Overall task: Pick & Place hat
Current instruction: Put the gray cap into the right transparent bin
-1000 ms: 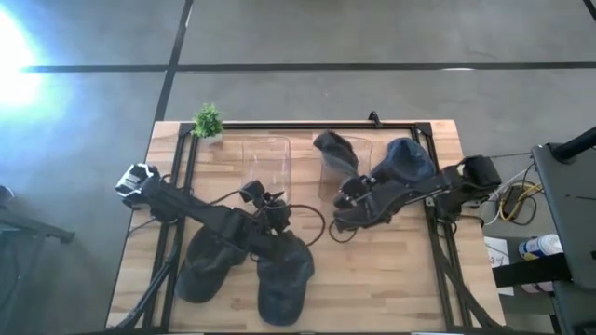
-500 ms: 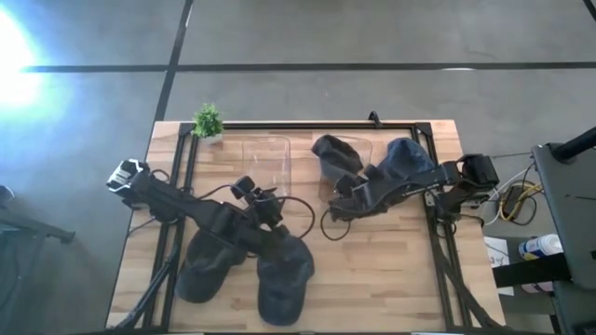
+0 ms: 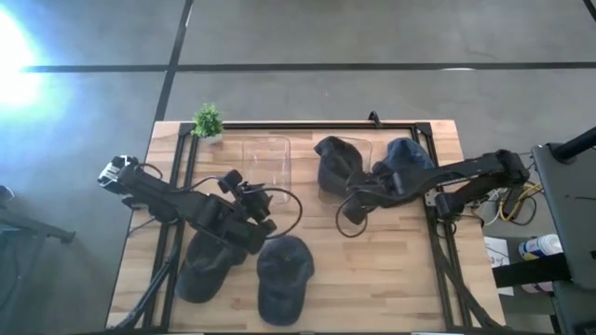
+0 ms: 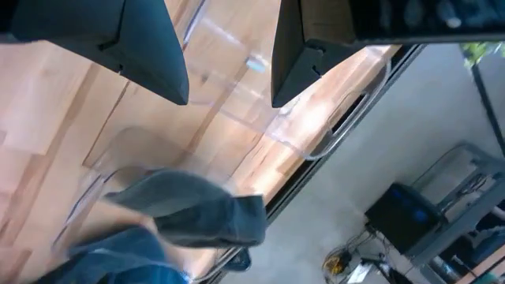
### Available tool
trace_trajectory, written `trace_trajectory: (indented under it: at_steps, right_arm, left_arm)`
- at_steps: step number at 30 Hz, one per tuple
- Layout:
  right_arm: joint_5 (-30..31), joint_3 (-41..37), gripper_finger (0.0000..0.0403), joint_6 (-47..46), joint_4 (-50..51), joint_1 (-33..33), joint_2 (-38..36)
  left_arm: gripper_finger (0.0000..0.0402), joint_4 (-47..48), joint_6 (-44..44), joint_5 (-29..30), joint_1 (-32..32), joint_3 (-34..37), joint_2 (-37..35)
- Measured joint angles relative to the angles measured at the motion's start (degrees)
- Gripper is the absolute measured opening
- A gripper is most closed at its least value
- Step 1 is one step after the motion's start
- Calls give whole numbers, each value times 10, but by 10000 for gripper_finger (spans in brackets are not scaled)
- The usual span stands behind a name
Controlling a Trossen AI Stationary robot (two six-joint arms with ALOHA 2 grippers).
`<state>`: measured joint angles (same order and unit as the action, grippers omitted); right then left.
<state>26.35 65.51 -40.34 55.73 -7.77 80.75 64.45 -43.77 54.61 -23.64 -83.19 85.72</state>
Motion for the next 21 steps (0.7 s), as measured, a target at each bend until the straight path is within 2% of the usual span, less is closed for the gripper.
trace_trajectory:
  at_steps: [3, 7, 10, 15, 21]
  right_arm:
    - [-8, -14, 194, -15, -2, -1, -21]
    - [-55, -39, 192, -29, -61, -25, -29]
    - [-80, -59, 192, -28, -131, -56, -17]
    - [-93, -67, 192, -45, -172, -91, 20]
    - [-108, -43, 192, -68, -177, -124, 62]
  left_arm:
    - [176, 52, -40, -26, 0, 0, -11]
    - [176, 131, -119, -107, 0, 23, -24]
    - [176, 150, -159, -213, 0, 70, -40]
    - [176, 135, -189, -410, -14, 157, -58]
    - [176, 131, -252, -563, -81, 207, -66]
